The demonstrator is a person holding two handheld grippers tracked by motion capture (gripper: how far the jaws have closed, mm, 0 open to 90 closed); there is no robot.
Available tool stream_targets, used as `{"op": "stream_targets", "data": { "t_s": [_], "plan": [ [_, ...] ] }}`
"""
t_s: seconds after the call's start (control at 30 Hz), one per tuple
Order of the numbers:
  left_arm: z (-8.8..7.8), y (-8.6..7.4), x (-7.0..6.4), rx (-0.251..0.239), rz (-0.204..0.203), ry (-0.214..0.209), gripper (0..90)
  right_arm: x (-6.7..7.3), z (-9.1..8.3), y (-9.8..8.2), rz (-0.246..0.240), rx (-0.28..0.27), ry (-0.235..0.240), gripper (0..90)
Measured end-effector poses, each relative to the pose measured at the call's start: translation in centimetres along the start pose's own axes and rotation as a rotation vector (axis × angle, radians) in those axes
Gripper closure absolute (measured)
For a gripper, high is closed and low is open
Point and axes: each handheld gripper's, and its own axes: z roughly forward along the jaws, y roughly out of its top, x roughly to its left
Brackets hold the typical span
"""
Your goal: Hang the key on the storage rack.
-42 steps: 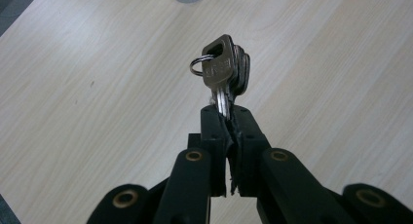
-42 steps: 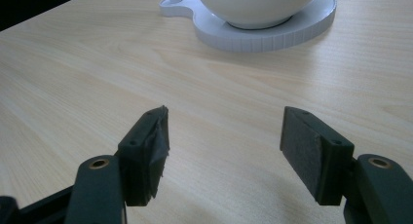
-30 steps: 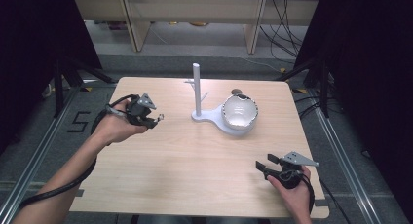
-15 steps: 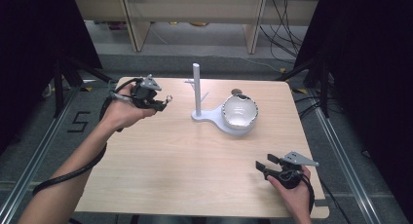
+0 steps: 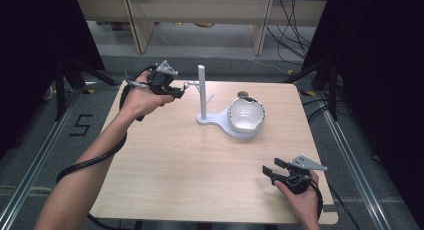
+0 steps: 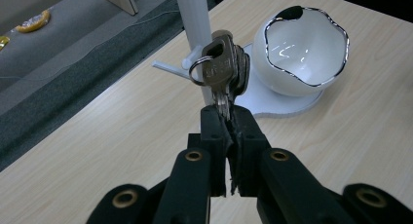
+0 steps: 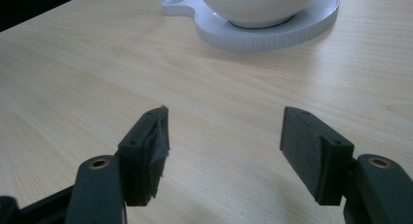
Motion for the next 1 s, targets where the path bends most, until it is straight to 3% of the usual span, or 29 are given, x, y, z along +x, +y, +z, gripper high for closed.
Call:
{"op": "stream_targets", "data": {
  "t_s": [0.17, 0.2, 0.37, 0.43, 0.47, 0.5, 0.57, 0.63, 0.7, 1.0],
  "plan": [
    [1.0, 0.5, 0.7, -0.016, -0.03, 0.005, 85.2, 0.1, -0.1, 0.0, 0.008, -0.004, -0.005, 35.7],
    [1.2, 0.5, 0.8, -0.022, -0.039, 0.005, 85.2, -0.1, -0.1, 0.0, -0.019, -0.01, -0.013, 35.8],
    [1.8, 0.7, 0.9, -0.033, -0.057, -0.004, 85.2, -0.1, -0.1, 0.1, -0.016, -0.003, -0.012, 35.8],
    [1.9, 0.7, 0.9, -0.031, -0.054, -0.003, 85.2, -0.1, -0.1, 0.1, -0.017, -0.002, -0.016, 35.8],
    [2.2, 0.8, 0.9, -0.031, -0.057, -0.005, 85.2, 0.3, 0.0, 0.0, 0.034, 0.001, -0.005, 35.8],
    [2.3, 0.7, 0.9, -0.032, -0.063, -0.005, 85.2, 0.3, 0.0, 0.0, 0.035, -0.006, -0.003, 35.7],
    [2.5, 0.7, 1.0, -0.031, -0.065, -0.002, 85.2, -0.1, 0.0, 0.0, -0.009, -0.018, -0.007, 35.7],
    [2.5, 0.5, 1.0, -0.03, -0.07, -0.001, 85.2, -0.1, 0.1, 0.0, -0.016, -0.024, -0.009, 35.7],
    [2.5, 0.3, 1.0, -0.029, -0.066, 0.002, 85.2, -0.1, 0.0, 0.0, -0.014, -0.005, -0.023, 35.7],
    [2.2, -0.1, 0.8, -0.031, -0.061, 0.001, 85.2, 0.0, 0.1, 0.0, -0.009, -0.011, -0.014, 35.7]
  ]
}}
